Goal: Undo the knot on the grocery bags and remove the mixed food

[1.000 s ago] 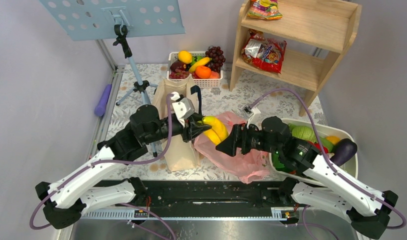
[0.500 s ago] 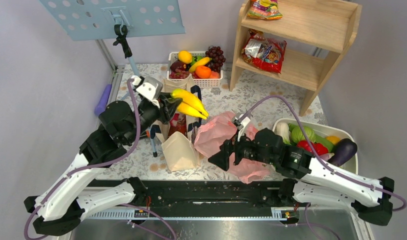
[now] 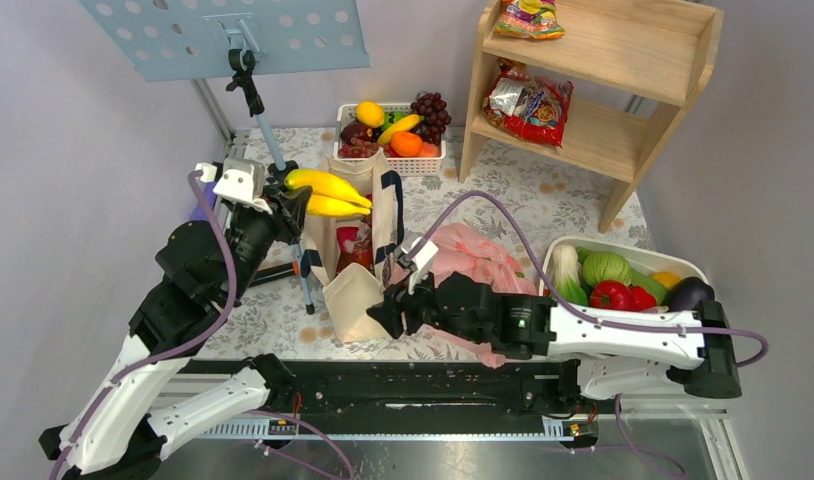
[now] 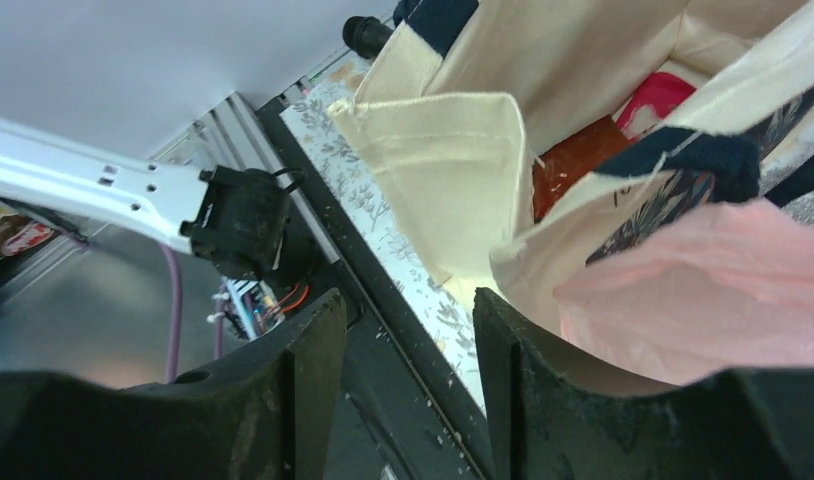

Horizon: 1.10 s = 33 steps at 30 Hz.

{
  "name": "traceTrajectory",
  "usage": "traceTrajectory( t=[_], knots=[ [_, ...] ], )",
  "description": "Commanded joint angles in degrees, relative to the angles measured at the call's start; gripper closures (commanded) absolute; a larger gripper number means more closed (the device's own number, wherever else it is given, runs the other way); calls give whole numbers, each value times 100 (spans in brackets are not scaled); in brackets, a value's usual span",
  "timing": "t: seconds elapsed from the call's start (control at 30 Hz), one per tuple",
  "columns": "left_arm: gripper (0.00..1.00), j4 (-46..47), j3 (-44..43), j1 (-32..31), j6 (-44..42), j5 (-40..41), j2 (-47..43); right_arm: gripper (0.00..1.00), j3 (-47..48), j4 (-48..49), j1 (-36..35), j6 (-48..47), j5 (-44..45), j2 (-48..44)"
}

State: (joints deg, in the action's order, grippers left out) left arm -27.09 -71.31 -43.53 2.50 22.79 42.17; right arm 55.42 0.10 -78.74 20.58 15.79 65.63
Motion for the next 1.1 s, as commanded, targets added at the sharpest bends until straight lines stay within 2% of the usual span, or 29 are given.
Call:
traceTrajectory(
  t=[0.0,0.17,0.4,0.5,0.53,0.6,0.63,0.8,1.07],
  knots=[
    [100,469,198,42,189,248,-137,44,525,338,-96,-356,725,547],
    [100,462,212,54,169,289,-181,53,657,222,-124,-201,1720,993],
    [100,435,188,58,6,310,-253,47,551,162,-123,-110,2003,950],
    [100,487,190,60,-1,318,-264,60,613,132,-120,-218,2161,1146],
    [100,510,183,57,6,314,-277,68,628,132,-116,-270,2226,1226],
    [100,510,152,60,1,250,-286,96,822,36,-124,-361,2401,1301],
    [100,498,104,63,3,211,-299,100,914,-224,-116,-397,2539,1289],
    [100,331,-113,68,-6,157,-306,100,786,-308,25,-1030,3541,750],
    [100,303,-260,77,24,-29,112,100,-219,-1244,1123,-742,3679,-1002]
  ],
)
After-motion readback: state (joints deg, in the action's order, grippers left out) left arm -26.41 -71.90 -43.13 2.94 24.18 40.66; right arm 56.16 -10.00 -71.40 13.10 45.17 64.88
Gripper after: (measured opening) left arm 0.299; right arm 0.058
